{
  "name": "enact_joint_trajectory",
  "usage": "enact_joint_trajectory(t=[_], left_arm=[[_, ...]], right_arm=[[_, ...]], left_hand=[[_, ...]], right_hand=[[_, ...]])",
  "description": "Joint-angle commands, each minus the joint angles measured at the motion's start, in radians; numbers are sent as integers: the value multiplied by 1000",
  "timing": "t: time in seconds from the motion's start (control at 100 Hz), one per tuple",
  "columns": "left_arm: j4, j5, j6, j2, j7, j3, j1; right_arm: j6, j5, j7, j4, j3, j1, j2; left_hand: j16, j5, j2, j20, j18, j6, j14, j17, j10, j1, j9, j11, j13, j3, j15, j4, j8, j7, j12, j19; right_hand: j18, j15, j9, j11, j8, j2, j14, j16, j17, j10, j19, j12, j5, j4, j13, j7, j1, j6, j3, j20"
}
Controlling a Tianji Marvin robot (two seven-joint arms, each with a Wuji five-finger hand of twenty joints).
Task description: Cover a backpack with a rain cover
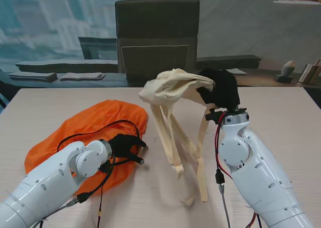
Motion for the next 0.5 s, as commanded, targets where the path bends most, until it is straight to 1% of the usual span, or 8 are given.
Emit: enact_joint_trajectory(t=[0.0, 0.15, 0.29, 0.32, 0.34, 0.36, 0.42, 0.49], left_arm=[[13, -52, -15, -36, -10, 22, -34], [108, -170, -75, -71, 0, 145, -156], [219, -297, -160, -127, 22, 243, -258], [239, -325, -185, -139, 25, 254, -271], [250, -341, -200, -145, 26, 258, -278], [259, -356, -216, -150, 26, 260, -282], [264, -373, -245, -156, 35, 254, -281], [232, -340, -243, -144, 57, 227, -258]], right_arm=[[-1, 10, 19, -31, 6, -7, 3], [-6, 22, 41, -54, 24, -19, 6], [-2, 41, 61, -67, 31, -27, 6], [-3, 45, 73, -75, 34, -32, 8], [-3, 46, 79, -80, 35, -35, 9], [-3, 46, 84, -83, 37, -37, 10], [-4, 44, 90, -90, 42, -41, 12], [-7, 49, 97, -97, 49, -45, 13]], left_hand=[[-19, 21, 32, 10, 19, -6, -10, -8, -5, -10, 25, 28, 14, -14, 12, -10, 2, 6, -6, 7], [-23, 12, 37, 8, 9, -16, -22, -8, -20, -10, 18, 32, 10, -8, 16, -8, 5, 9, -8, 18], [-26, 8, 43, 20, -3, -47, -37, -5, -38, -7, 14, 45, 9, 8, 26, -5, 21, 38, -5, 60], [-25, 5, 44, 31, -9, -61, -44, -7, -51, -6, 12, 50, 7, 18, 33, -4, 29, 53, -3, 90], [-25, 6, 45, 44, -17, -82, -59, -5, -81, 0, 15, 55, 9, 30, 36, -2, 38, 70, -2, 121], [-25, 8, 42, 54, -23, -95, -67, -8, -96, -2, 18, 58, 9, 40, 40, -1, 45, 83, -2, 146], [-24, 41, 37, 73, -30, -125, -73, -3, -117, 5, 39, 71, 21, 63, 51, 1, 66, 124, -1, 193], [-18, 99, 32, 96, -19, -145, -59, 6, -104, 13, 77, 85, 46, 102, 74, 4, 94, 169, 2, 245]], right_hand=[[-4, 46, 33, 18, 62, 97, -18, 31, -7, 49, 25, 24, 57, 0, 56, 105, 65, -116, 121, 26], [-13, 43, 30, 19, 66, 106, -21, 32, -6, 45, 24, 24, 49, 3, 52, 101, 64, -118, 115, 28], [-9, 45, 28, 18, 69, 113, -18, 34, -11, 47, 22, 25, 48, 7, 48, 100, 66, -115, 108, 29], [-9, 45, 27, 19, 69, 113, -17, 35, -12, 48, 21, 25, 48, 7, 48, 100, 67, -115, 107, 30], [-8, 46, 26, 18, 69, 115, -17, 35, -13, 49, 21, 25, 47, 7, 48, 100, 66, -114, 106, 30], [-8, 46, 26, 18, 70, 116, -17, 35, -13, 49, 21, 25, 47, 8, 48, 99, 66, -114, 105, 31], [-8, 45, 24, 18, 70, 118, -18, 35, -13, 48, 21, 25, 46, 8, 46, 99, 64, -114, 103, 32], [-7, 45, 23, 18, 70, 119, -18, 35, -13, 47, 21, 25, 44, 9, 46, 98, 65, -114, 101, 33]])
